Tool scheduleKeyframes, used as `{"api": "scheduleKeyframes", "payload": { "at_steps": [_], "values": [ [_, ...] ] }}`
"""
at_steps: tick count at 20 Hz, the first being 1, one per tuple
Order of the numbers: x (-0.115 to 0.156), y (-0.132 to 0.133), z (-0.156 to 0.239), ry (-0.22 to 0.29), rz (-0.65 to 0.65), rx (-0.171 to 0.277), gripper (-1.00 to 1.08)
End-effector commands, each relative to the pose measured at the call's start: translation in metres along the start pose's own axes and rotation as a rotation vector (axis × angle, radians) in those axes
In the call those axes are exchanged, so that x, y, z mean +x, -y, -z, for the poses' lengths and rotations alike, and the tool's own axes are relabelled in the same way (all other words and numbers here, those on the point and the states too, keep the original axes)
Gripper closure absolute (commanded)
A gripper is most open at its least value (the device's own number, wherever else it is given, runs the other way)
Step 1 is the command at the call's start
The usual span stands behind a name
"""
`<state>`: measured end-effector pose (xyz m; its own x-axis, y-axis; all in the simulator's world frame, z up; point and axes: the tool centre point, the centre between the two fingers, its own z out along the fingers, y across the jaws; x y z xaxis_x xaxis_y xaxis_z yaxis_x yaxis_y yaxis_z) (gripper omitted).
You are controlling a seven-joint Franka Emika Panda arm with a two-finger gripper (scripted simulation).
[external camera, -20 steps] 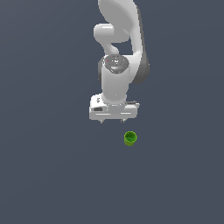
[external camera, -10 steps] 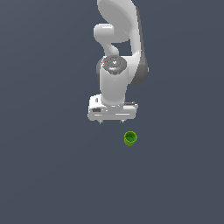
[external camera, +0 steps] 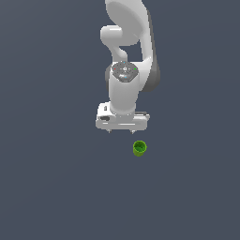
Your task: Pick up the object and move it to a goal position.
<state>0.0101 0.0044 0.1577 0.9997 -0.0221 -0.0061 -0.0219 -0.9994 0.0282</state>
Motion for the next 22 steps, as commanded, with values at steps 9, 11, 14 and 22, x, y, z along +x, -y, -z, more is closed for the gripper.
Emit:
{"api": "scheduleKeyframes", "payload": {
  "at_steps": [9, 11, 14, 22],
  "values": [
    [0.006, 0.018, -0.011, 0.001, -0.199, 0.009, -0.92],
    [0.008, 0.022, -0.014, 0.001, -0.248, 0.011, -0.92],
    [0.01, 0.028, -0.019, 0.002, -0.322, 0.013, -0.92],
    [0.015, 0.046, -0.03, 0.004, -0.518, 0.019, -0.92]
  ]
}}
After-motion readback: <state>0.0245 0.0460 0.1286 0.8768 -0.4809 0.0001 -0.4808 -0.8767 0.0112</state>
